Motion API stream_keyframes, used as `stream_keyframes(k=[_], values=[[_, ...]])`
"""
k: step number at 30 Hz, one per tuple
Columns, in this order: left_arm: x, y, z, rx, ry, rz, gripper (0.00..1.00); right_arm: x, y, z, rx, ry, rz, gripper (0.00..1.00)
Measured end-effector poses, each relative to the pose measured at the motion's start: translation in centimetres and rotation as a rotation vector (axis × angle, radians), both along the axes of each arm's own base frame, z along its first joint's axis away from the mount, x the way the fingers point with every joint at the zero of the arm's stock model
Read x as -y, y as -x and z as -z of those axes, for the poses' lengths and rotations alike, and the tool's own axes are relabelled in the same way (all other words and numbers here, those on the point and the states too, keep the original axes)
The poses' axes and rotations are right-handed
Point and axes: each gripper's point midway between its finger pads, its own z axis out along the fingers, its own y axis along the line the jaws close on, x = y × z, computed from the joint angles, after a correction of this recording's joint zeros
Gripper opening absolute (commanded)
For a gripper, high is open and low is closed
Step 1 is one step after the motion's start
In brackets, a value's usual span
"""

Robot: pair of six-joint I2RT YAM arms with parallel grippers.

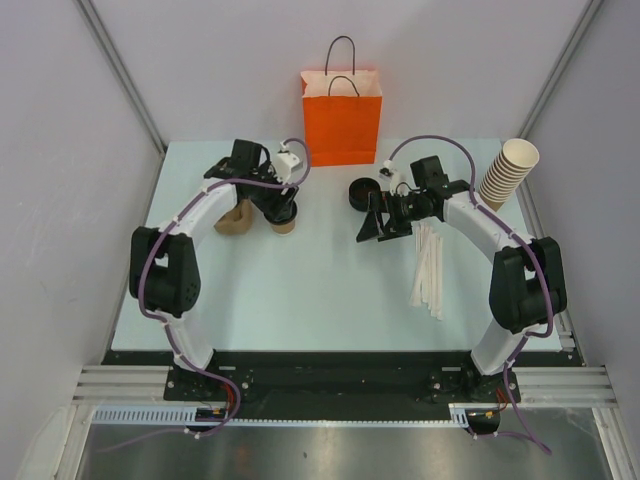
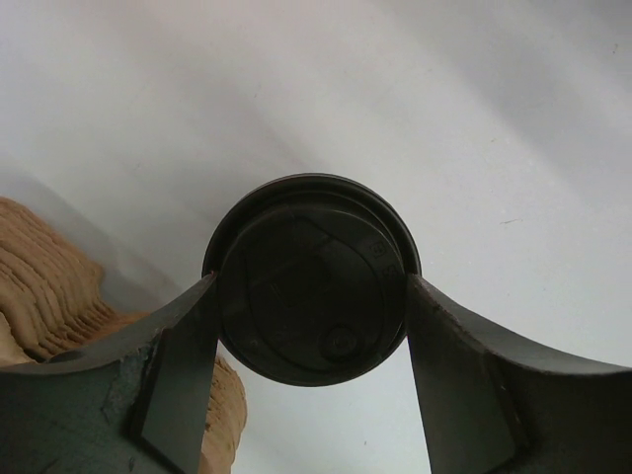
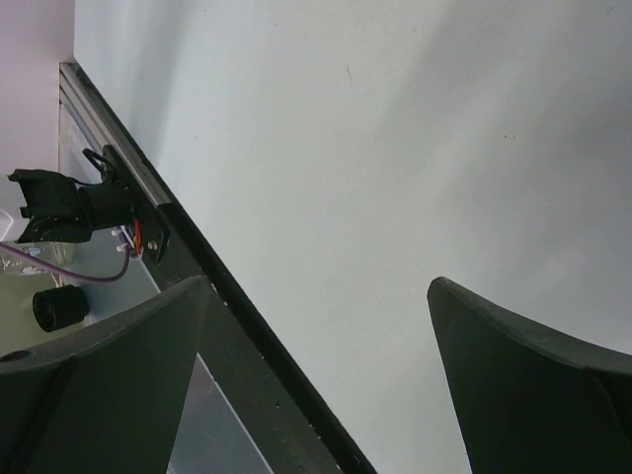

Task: Pack the takeout coffee

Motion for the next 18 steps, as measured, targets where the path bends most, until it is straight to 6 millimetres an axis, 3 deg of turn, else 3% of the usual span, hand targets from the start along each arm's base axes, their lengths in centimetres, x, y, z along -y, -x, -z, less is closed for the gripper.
stream_keyframes(k=[4,8,13,18], values=[[0.1,-0.2,-0.1,0.01,0.01,0.014,0.69,0.0,0.0,0.0,0.0,0.0,0.0,1.0],[-0.1,-0.3,0.4,0.005,0.004,0.015,0.74,0.0,0.0,0.0,0.0,0.0,0.0,1.0],[-0.3,-0.4,1.0,-0.005,-0.004,0.018,0.89,0.0,0.0,0.0,0.0,-0.001,0.0,1.0],[-0.5,-0.4,1.2,-0.017,-0.006,0.012,0.99,0.0,0.0,0.0,0.0,-0.001,0.0,0.99]])
